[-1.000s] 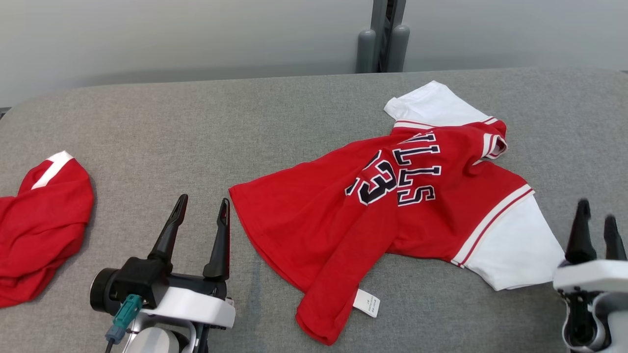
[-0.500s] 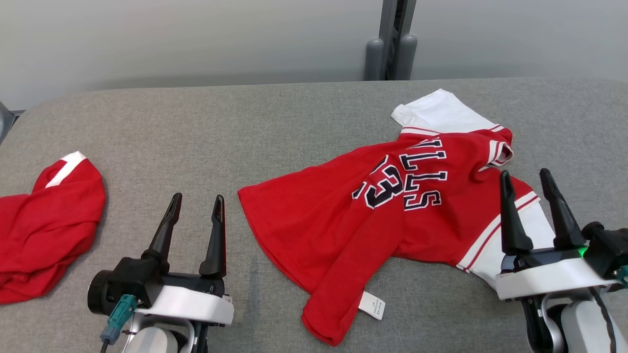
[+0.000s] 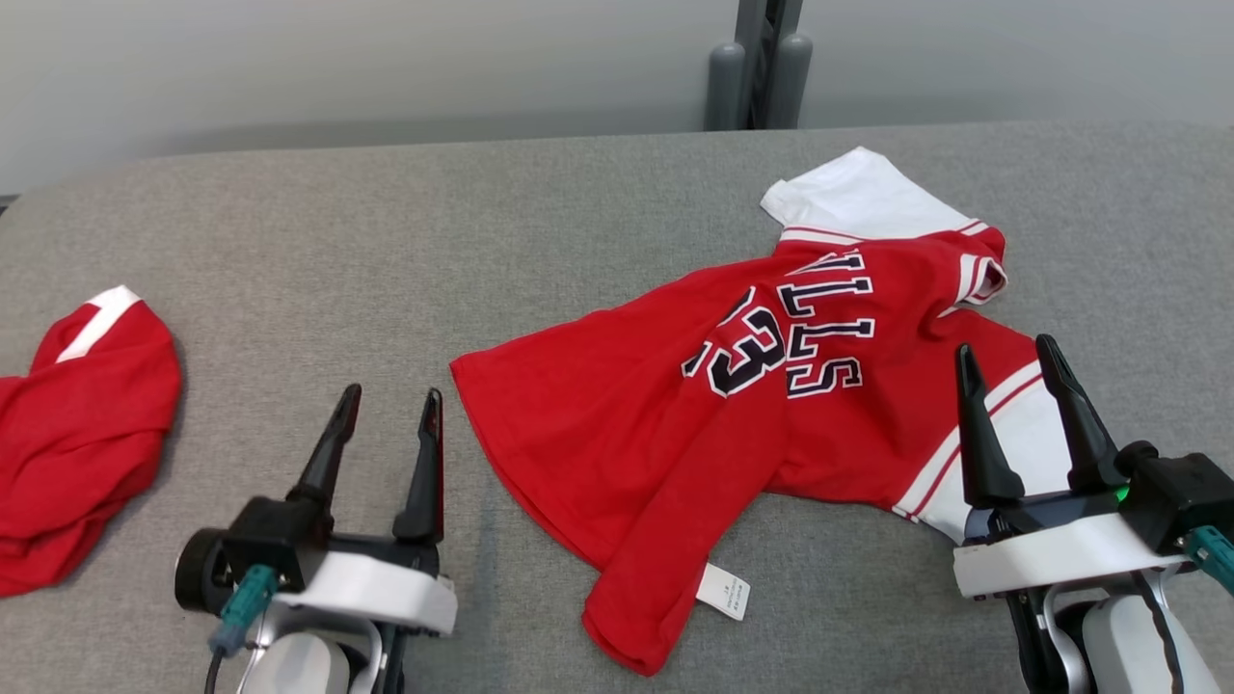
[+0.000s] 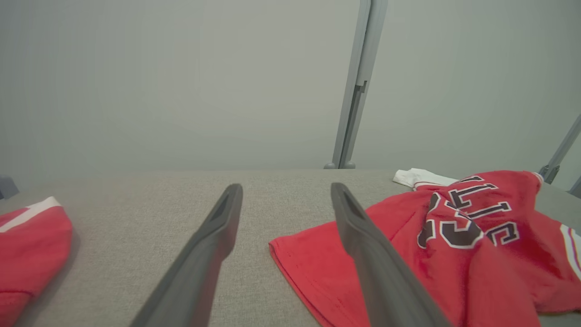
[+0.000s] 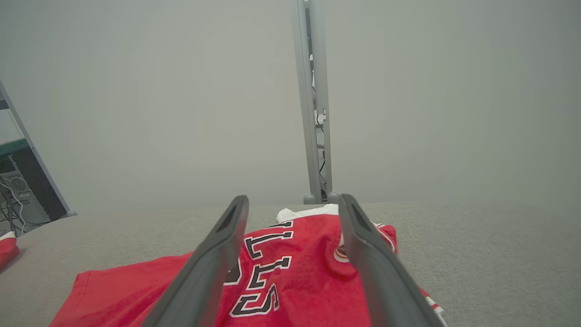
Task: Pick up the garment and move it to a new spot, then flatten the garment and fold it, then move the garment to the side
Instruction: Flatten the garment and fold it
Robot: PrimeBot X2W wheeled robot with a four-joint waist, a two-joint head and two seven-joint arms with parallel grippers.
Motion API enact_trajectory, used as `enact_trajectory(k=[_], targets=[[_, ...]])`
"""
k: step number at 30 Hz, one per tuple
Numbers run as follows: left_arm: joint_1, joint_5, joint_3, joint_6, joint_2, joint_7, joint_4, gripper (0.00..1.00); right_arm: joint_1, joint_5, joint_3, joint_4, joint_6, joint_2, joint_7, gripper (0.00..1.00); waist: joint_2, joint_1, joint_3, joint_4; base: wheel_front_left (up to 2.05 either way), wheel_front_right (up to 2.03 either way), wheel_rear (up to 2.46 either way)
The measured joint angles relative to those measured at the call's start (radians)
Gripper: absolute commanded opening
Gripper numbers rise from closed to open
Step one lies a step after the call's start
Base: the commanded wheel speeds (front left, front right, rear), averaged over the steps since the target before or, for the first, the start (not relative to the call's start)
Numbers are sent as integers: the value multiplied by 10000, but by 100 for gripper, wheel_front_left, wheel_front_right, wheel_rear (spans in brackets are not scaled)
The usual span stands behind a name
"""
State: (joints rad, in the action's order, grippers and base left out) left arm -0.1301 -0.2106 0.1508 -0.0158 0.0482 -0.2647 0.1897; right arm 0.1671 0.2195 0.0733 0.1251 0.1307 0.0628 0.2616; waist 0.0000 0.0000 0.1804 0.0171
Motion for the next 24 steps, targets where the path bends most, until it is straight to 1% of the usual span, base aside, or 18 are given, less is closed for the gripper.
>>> enact_trajectory(k=[3,4,5,8,12,18,24], targets=[[-478,355,69,163,73,2,1026,100,86,-33,13,-4,0,-12,0,100,0,1,221,-126,0,0,0],[-478,355,69,163,73,2,1026,100,86,-33,13,-4,0,-12,0,100,0,1,221,-126,0,0,0],[-673,454,119,228,125,2,1459,100,85,-61,31,12,0,-15,0,100,0,0,297,-176,0,0,0],[-1552,633,257,418,378,12,2755,100,100,-100,67,38,0,-25,0,100,0,0,532,-333,0,0,0],[-2733,746,362,541,510,314,4056,100,124,-107,130,27,0,-48,0,100,0,0,837,-498,0,0,0],[-3913,872,495,602,694,750,5471,100,293,-213,477,25,0,-102,0,100,0,0,1189,-680,0,0,0],[-4523,857,744,953,748,876,6332,100,330,-224,523,48,0,-117,0,100,0,0,1351,-766,0,0,0]])
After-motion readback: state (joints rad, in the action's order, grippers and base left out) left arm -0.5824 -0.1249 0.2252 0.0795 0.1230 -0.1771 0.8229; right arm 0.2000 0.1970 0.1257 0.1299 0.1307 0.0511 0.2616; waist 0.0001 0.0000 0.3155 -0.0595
